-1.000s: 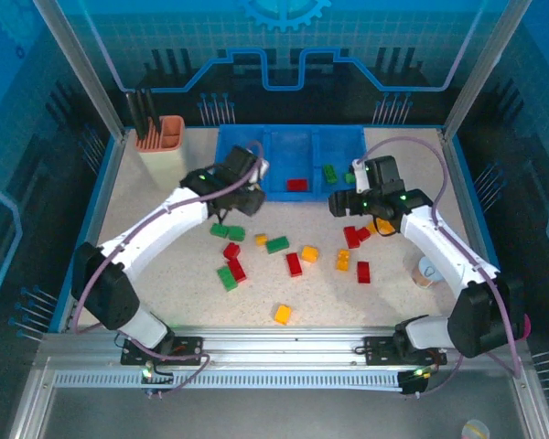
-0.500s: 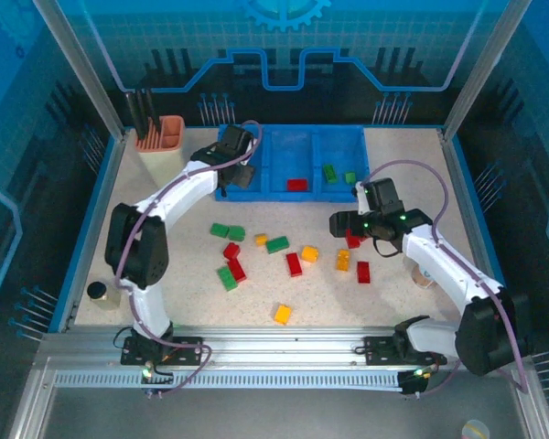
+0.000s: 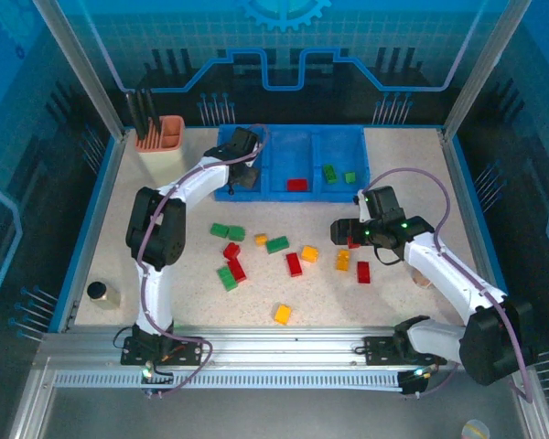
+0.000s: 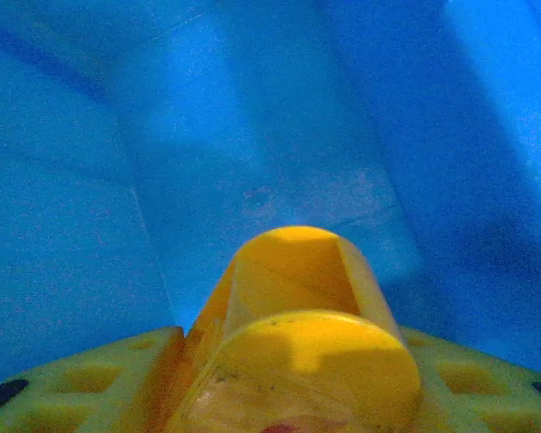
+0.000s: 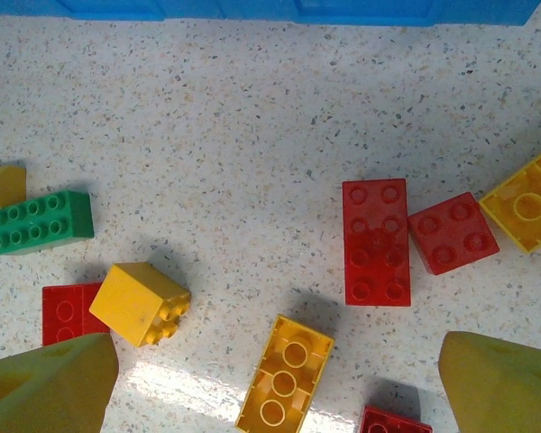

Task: Sort the legos into containers by color
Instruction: Place the lego in the container, then pick up the lego from the center of the table.

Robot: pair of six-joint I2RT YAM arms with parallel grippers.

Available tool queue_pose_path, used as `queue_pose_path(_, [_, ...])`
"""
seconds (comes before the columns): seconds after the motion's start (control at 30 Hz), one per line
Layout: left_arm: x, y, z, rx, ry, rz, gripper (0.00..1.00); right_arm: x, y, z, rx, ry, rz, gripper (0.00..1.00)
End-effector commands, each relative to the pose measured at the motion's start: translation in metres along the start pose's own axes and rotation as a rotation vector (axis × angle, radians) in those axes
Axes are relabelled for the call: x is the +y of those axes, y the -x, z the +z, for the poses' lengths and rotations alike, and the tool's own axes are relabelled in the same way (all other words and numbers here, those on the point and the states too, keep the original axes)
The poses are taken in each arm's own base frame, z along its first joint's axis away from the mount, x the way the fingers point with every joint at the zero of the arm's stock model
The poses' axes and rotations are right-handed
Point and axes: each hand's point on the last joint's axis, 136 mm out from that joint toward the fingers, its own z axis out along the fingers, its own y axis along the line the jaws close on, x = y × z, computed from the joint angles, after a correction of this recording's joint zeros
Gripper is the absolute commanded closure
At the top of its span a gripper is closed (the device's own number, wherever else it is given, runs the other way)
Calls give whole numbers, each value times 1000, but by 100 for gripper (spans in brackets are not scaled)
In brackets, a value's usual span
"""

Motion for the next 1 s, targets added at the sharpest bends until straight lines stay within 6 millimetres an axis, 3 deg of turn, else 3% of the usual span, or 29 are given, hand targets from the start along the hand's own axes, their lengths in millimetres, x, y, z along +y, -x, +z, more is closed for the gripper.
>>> queue_pose_path(0.0, [6, 24, -21, -66, -10, -35, 37, 0, -8, 1, 23, -9, -3, 7])
queue_pose_path(0.1, [8, 29, -40, -85, -23, -45, 29, 1, -6, 4, 26, -7, -12, 7])
queue_pose_path(0.27, [4, 30, -75, -141, -40, -67, 27, 0, 2, 11, 34, -22, -31, 7])
queue_pose_path(0.37, [-6, 16, -96, -136, -51, -89, 26, 4, 9, 12, 25, -9, -44, 8])
queue_pose_path(0.5, [-33, -20, -115, -90, -91, -154, 26, 10, 19, 12, 1, 13, -56, 7])
queue_pose_path(0.63, [-61, -61, -120, -42, -95, -268, 24, 16, 28, 15, -7, 33, -73, 7])
queue_pose_path(0.77, [-84, -100, -111, 13, -78, -360, 23, 25, 34, 23, -2, 79, -81, 8])
queue_pose_path(0.97, [-101, -125, -95, 74, -83, -419, 23, 33, 40, 32, 19, 106, -114, 9])
